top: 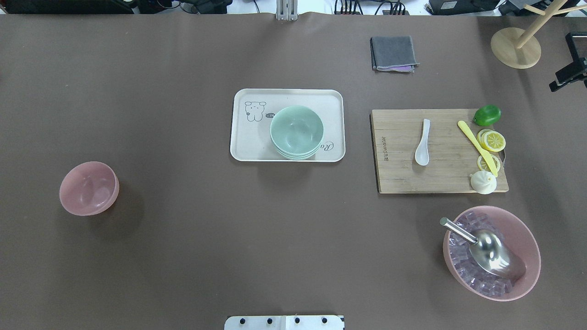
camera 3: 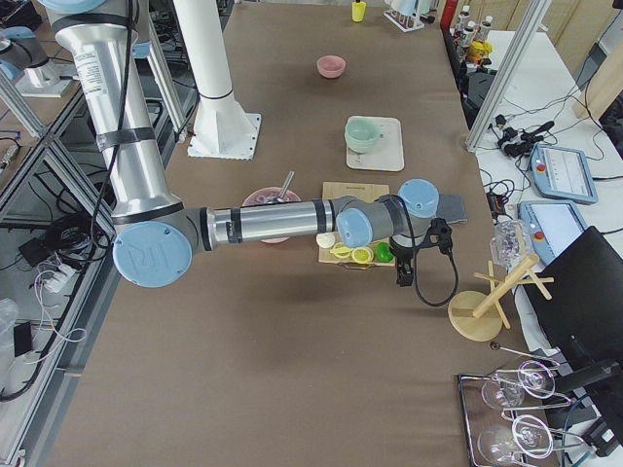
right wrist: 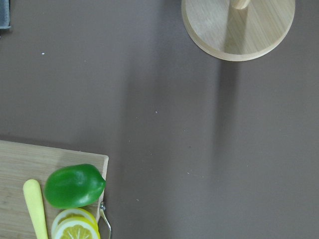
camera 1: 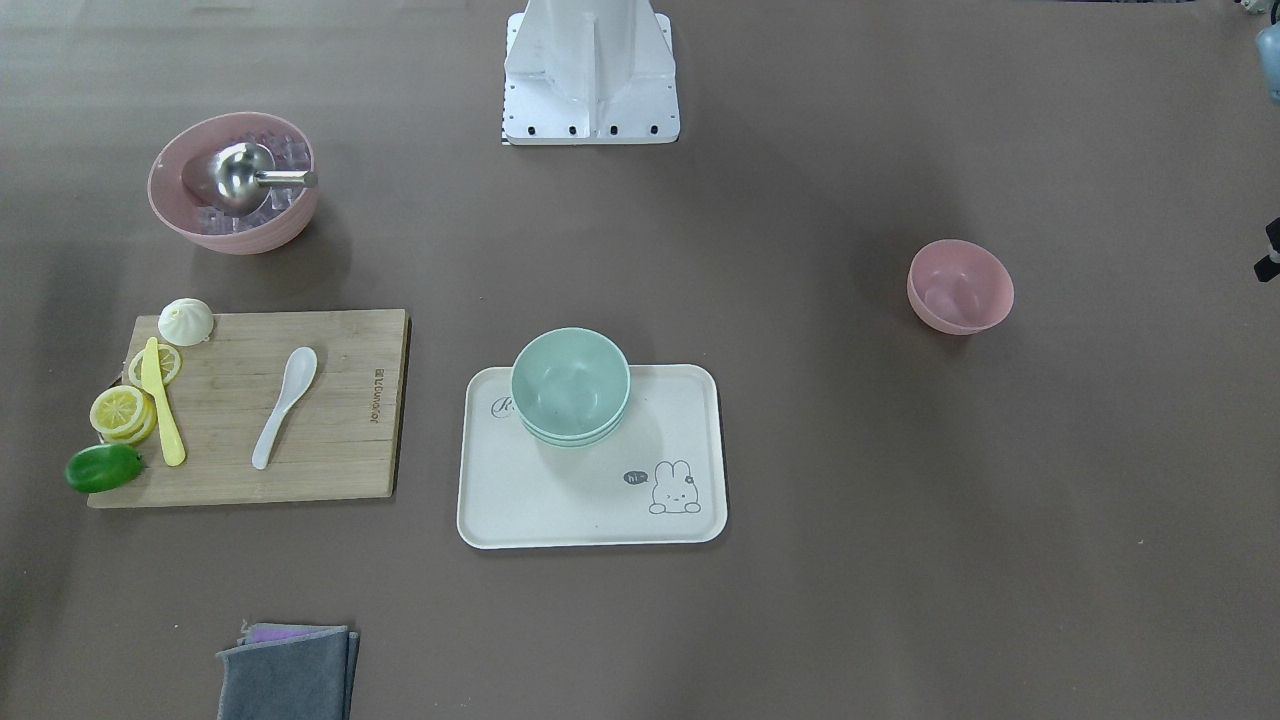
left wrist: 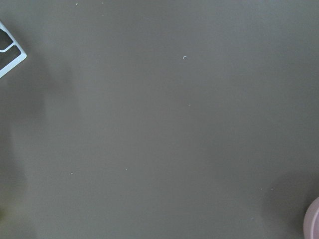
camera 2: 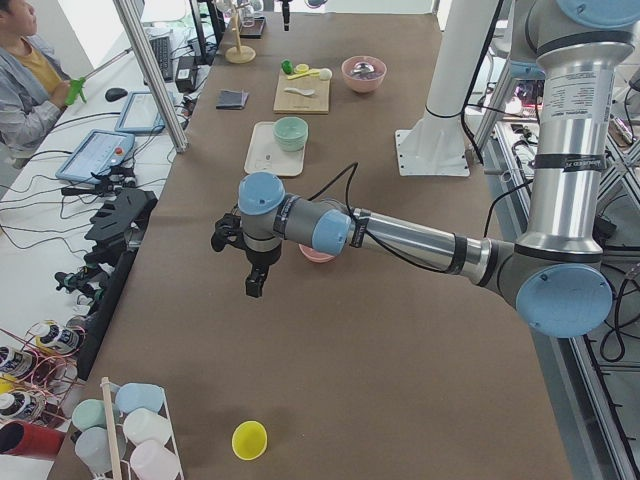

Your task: Stack pink bowl on green and place spoon

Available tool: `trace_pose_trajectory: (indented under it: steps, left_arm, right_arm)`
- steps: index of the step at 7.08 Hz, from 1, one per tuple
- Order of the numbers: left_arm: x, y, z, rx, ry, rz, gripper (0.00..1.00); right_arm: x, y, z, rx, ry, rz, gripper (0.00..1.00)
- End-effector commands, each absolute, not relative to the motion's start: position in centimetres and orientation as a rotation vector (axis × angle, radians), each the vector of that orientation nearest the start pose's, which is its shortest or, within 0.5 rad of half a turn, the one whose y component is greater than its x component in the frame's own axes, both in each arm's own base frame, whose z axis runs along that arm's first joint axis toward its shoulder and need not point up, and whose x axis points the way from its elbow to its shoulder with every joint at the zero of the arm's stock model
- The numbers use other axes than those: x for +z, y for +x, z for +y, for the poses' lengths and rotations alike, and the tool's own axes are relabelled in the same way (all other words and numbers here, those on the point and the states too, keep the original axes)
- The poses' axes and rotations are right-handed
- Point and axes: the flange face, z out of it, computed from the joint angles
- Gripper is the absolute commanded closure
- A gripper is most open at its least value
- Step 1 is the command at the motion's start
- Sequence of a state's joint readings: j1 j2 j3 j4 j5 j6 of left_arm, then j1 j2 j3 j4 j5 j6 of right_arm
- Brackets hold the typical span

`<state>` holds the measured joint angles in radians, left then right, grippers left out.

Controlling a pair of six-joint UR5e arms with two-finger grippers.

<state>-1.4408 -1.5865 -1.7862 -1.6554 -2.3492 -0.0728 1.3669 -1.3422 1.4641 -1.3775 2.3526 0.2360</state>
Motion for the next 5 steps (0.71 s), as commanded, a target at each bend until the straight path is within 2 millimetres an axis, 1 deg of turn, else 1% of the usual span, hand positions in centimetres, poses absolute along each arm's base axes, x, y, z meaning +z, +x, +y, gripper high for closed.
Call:
trace_pose_trajectory:
  steps: [1,2,3,4,5]
  left_arm:
    - [53.2,1.1,-50.1,0.178,0.197,0.827,0.03]
    - [52.6,2.6,-50.4,0.162,0.167,0.863,0.02]
    - [51.4,3.7,-50.6,0.151,0.168,0.872,0.02]
    - [50.9,4.6,-50.6,0.152,0.164,0.873,0.02]
    - [50.7,5.5,-50.5,0.170,0.158,0.878,0.02]
  right_arm:
    - [56.8,-6.0,-60.3,-0.091,0.117,-0.821,0.00]
    - [56.9,-6.1,-60.2,-0.093,0.114,-0.821,0.00]
    - [56.8,-6.2,-60.2,-0.094,0.116,-0.821,0.00]
    - [56.6,-6.2,-60.3,-0.096,0.120,-0.820,0.00]
    - [56.6,-7.1,-60.3,-0.108,0.114,-0.821,0.00]
